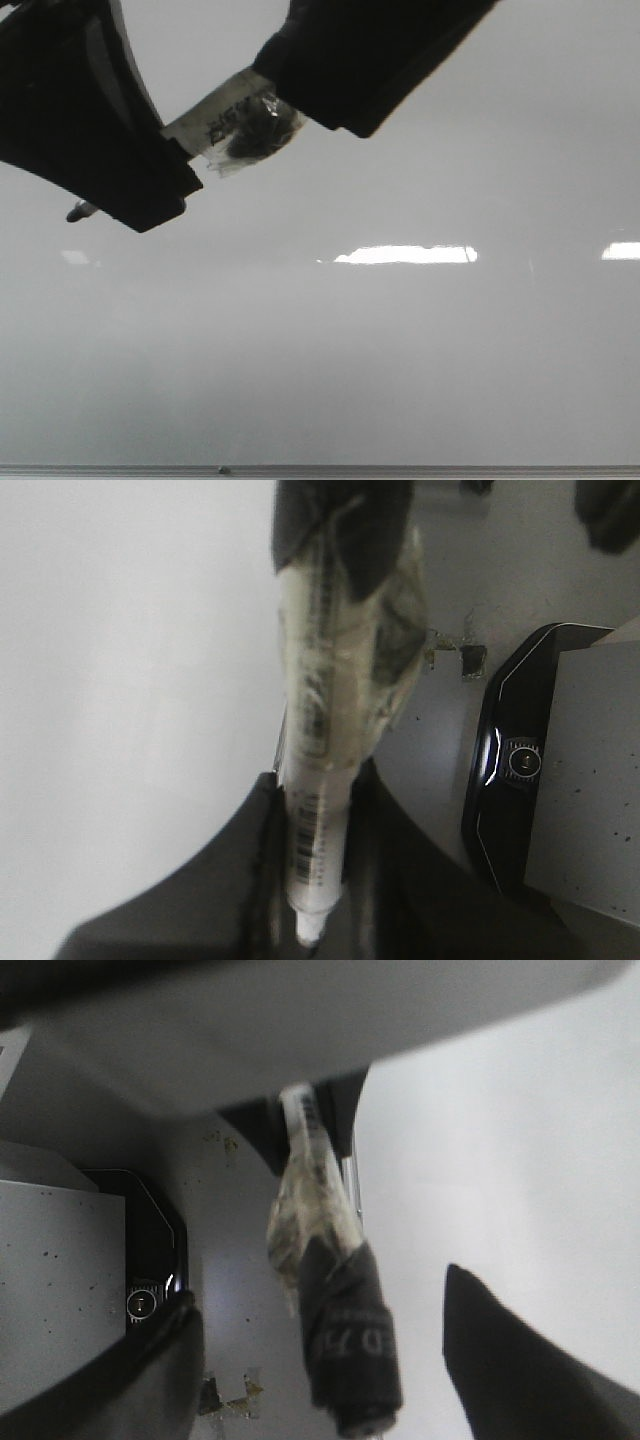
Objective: Write number 5 on whiteboard
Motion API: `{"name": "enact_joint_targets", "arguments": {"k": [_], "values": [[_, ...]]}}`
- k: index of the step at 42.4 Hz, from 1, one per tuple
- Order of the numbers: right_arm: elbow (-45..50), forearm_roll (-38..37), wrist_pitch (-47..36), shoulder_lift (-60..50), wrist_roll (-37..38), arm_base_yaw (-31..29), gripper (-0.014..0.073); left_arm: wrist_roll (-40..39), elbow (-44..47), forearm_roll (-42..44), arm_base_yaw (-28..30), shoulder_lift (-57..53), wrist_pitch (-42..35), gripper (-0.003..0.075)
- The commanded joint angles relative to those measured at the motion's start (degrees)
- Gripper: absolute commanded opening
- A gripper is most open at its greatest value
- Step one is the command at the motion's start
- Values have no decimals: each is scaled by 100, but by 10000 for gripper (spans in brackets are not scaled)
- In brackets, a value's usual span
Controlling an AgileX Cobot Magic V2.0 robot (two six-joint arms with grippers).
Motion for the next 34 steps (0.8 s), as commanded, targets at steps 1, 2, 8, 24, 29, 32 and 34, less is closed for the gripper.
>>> {"name": "enact_joint_targets", "arguments": {"k": [1, 2, 8, 24, 29, 32, 34], "values": [[-360, 273, -51, 23, -81, 12, 526, 92, -184, -50, -57, -109, -269, -20], [-386, 273, -6, 57, -81, 12, 526, 92, -184, -50, -57, -109, -269, -20], [-393, 273, 11, 99, -81, 12, 436, 92, -184, -50, -57, -109, -269, -20], [-393, 273, 271, 88, -81, 5, 53, 92, -184, -50, -57, -109, -269, 36], [-393, 273, 271, 88, -81, 5, 6, 92, -184, -50, -57, -109, -269, 270], [-393, 273, 278, 88, -81, 5, 0, 79, -184, -50, -45, -109, -279, 424], [-393, 268, 278, 88, -81, 5, 0, 45, -184, -28, -21, -109, -266, 506]]}}
